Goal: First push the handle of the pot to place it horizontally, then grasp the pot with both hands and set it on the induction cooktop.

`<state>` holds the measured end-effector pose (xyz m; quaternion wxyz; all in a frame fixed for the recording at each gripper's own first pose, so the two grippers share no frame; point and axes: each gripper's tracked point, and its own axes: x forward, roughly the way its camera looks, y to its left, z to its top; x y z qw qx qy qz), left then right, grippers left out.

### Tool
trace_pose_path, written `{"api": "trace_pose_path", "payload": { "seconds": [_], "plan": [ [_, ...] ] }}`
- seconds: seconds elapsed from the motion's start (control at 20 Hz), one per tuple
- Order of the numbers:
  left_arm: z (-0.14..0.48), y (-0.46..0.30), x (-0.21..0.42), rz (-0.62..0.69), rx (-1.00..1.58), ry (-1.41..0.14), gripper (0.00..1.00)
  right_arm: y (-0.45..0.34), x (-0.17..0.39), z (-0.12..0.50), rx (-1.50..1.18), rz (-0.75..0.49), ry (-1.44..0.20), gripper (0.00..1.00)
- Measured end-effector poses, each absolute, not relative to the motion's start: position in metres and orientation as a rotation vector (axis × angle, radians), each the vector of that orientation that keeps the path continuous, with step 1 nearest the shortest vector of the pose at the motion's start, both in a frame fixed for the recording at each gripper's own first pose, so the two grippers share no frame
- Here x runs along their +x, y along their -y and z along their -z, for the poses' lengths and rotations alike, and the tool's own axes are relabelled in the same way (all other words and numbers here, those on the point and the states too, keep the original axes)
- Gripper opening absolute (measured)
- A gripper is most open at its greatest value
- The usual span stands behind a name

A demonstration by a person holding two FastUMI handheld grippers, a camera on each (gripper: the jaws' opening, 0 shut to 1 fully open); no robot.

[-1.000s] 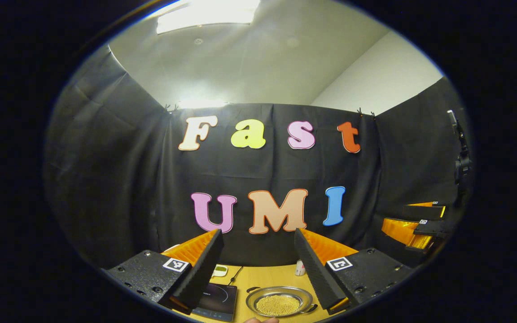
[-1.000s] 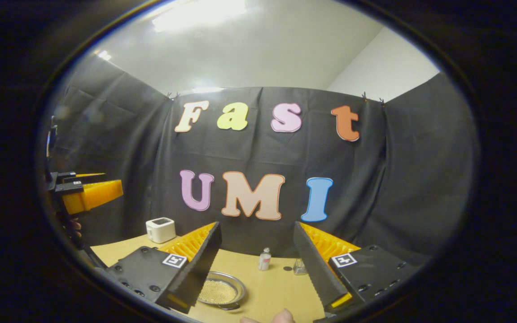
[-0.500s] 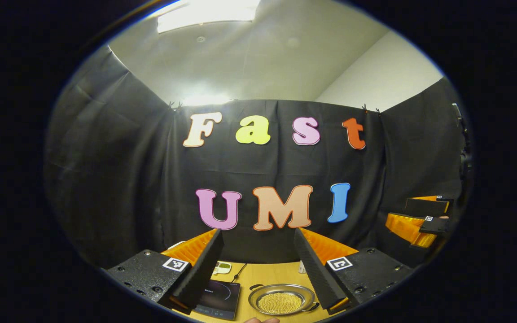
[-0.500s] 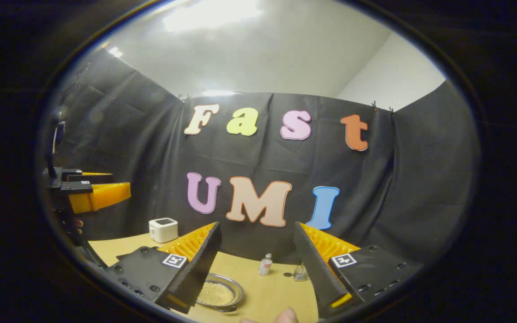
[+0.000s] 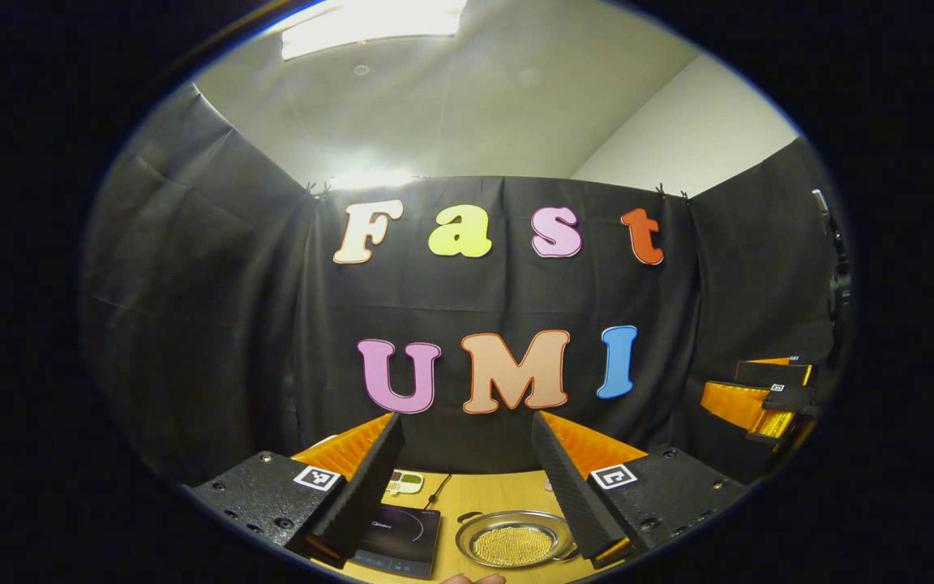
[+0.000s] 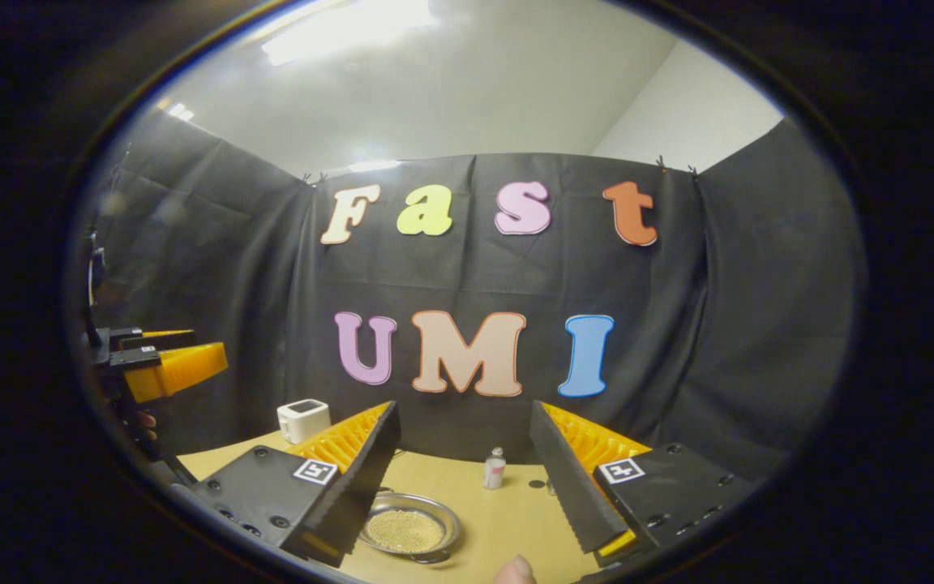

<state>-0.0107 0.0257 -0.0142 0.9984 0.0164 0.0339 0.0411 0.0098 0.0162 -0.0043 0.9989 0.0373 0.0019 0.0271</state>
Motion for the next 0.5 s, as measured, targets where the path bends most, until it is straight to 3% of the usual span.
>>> {"api": "trace_pose_path", "payload": {
  "seconds": [0.2,0.3,0.45,0.5],
  "plan": [
    [0.016,-0.035,-0.012,-0.084,0.043,-0.073,0.94,-0.024,0.013,0.008,0.107,-0.047,-0.031,0.99],
    [0.015,-0.041,-0.014,-0.083,0.056,-0.07,0.96,-0.026,0.014,0.009,0.106,-0.033,-0.037,0.79],
    [0.017,-0.05,-0.017,-0.076,0.069,-0.067,0.94,-0.04,0.015,0.011,0.119,-0.038,-0.053,0.74],
    [0.018,-0.053,-0.018,-0.071,0.071,-0.067,0.94,-0.041,0.017,0.012,0.122,-0.023,-0.056,0.59]
  ]
}}
